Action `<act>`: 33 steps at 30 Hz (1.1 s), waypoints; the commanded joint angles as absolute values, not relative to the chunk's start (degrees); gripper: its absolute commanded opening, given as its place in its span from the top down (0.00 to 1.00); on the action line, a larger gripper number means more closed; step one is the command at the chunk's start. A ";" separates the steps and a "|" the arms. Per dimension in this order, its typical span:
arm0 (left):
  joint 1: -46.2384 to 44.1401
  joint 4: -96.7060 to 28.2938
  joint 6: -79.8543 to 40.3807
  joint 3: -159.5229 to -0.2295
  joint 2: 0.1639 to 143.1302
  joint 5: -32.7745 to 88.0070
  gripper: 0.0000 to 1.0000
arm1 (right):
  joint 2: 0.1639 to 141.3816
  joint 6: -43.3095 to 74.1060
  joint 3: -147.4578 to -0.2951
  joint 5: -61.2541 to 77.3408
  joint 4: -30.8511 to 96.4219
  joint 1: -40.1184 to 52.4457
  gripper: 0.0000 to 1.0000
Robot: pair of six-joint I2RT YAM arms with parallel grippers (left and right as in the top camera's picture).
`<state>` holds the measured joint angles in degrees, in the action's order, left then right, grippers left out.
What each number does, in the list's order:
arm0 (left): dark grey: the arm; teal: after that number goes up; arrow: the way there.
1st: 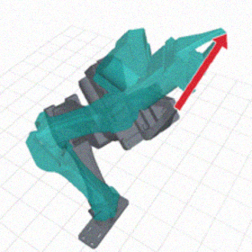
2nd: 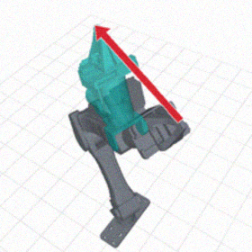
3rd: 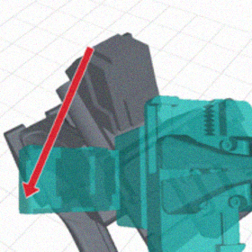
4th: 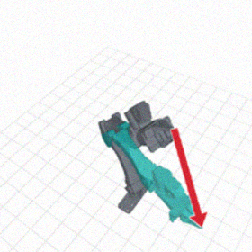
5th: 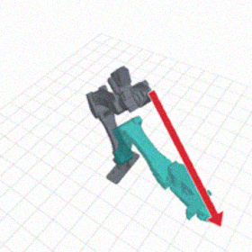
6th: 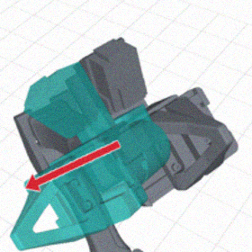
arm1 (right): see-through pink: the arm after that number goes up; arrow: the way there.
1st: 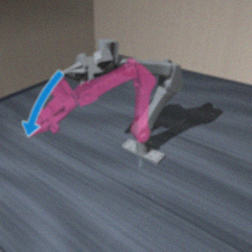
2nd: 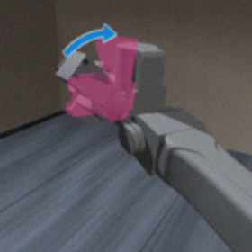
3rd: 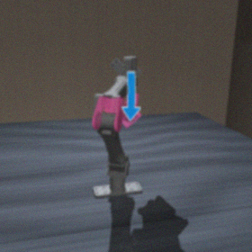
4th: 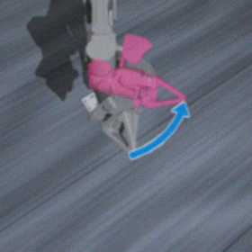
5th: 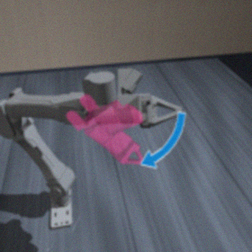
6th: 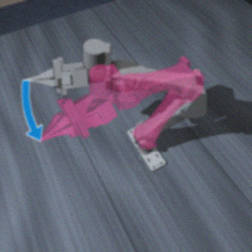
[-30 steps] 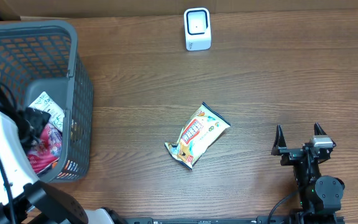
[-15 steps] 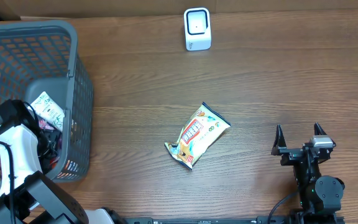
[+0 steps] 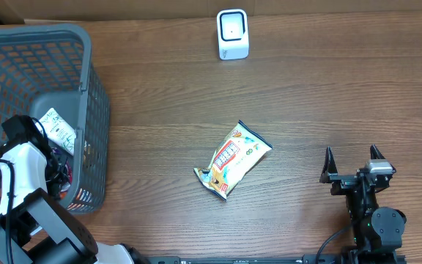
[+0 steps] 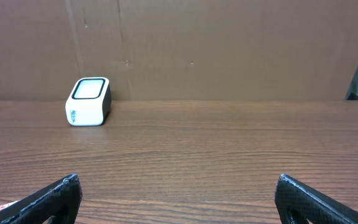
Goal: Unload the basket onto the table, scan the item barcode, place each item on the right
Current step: 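Reach the left gripper back into the basket toward the purple pouch, then lift the purple-pink pouch and place it left of the snack bag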
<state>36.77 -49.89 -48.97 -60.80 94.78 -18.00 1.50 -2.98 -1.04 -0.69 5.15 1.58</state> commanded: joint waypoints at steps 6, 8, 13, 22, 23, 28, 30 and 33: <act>37.45 -57.30 -45.25 -63.99 93.12 -17.26 0.96 | 1.15 -2.76 -0.47 -1.19 4.71 1.48 0.00; 37.43 -60.60 -44.38 -67.26 90.45 -16.75 0.96 | 1.15 -2.79 -0.47 -1.19 4.71 1.48 0.00; 37.01 -69.08 -39.66 -79.24 82.43 -15.53 0.96 | 1.15 -2.76 -0.47 -1.19 4.71 1.48 0.00; 36.71 -74.06 -30.09 -99.11 70.57 -2.92 0.96 | 1.15 -2.79 -0.47 -1.19 4.71 1.48 0.00; 36.67 -74.22 -28.32 -99.74 69.52 1.87 0.96 | 1.15 -2.76 -0.47 -1.19 4.71 1.48 0.00; 31.46 -78.52 -15.88 -99.79 65.95 24.53 0.96 | 1.15 -2.76 -0.47 -1.19 4.71 1.48 0.00; 26.50 -81.45 -12.23 -99.44 65.21 27.11 0.96 | 1.15 -2.76 -0.47 -1.19 4.71 1.48 0.00; 17.06 -83.33 -9.74 -97.21 63.68 26.76 0.96 | 1.15 -2.76 -0.47 -1.19 4.71 1.48 0.00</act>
<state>23.83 -82.76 -17.50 -99.00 65.45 19.20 1.50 -2.98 -1.04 -0.67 5.13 1.58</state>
